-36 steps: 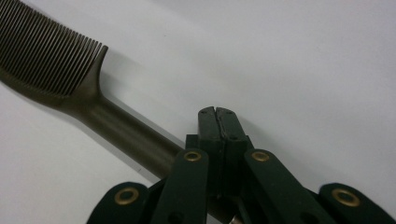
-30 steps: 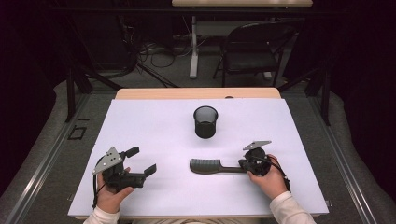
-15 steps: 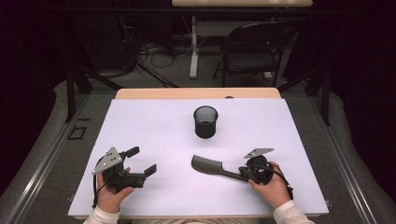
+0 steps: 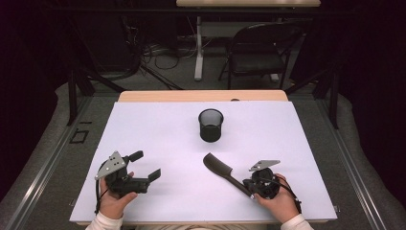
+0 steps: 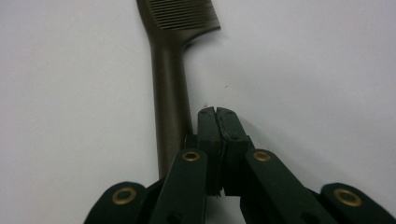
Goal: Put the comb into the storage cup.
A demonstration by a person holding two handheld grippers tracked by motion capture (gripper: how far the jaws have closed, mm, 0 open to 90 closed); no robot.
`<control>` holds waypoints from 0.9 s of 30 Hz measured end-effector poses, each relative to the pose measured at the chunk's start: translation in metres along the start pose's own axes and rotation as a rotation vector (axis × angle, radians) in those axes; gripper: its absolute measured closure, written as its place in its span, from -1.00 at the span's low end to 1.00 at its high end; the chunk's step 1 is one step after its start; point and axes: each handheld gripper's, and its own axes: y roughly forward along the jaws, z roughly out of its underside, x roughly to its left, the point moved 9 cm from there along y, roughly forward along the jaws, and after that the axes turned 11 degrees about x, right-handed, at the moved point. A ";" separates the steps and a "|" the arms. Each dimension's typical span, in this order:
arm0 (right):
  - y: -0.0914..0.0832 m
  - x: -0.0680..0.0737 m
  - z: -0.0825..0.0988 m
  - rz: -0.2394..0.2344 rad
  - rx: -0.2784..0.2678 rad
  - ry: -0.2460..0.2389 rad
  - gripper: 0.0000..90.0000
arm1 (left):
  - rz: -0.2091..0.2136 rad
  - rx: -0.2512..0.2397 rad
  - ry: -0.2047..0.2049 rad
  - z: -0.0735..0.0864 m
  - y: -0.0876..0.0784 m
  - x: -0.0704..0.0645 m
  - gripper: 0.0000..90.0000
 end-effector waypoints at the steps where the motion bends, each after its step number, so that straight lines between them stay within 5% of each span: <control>1: 0.000 0.000 0.000 -0.002 0.000 0.000 0.98 | 0.000 0.000 0.000 0.000 0.000 0.000 -0.96; 14: -0.006 -0.002 -0.004 -0.002 -0.032 0.007 0.88 | 0.000 0.001 -0.002 0.000 0.000 0.000 -0.96; 27: -0.015 -0.001 -0.012 -0.013 -0.081 0.014 0.51 | 0.002 0.000 -0.003 0.000 0.001 0.000 -0.96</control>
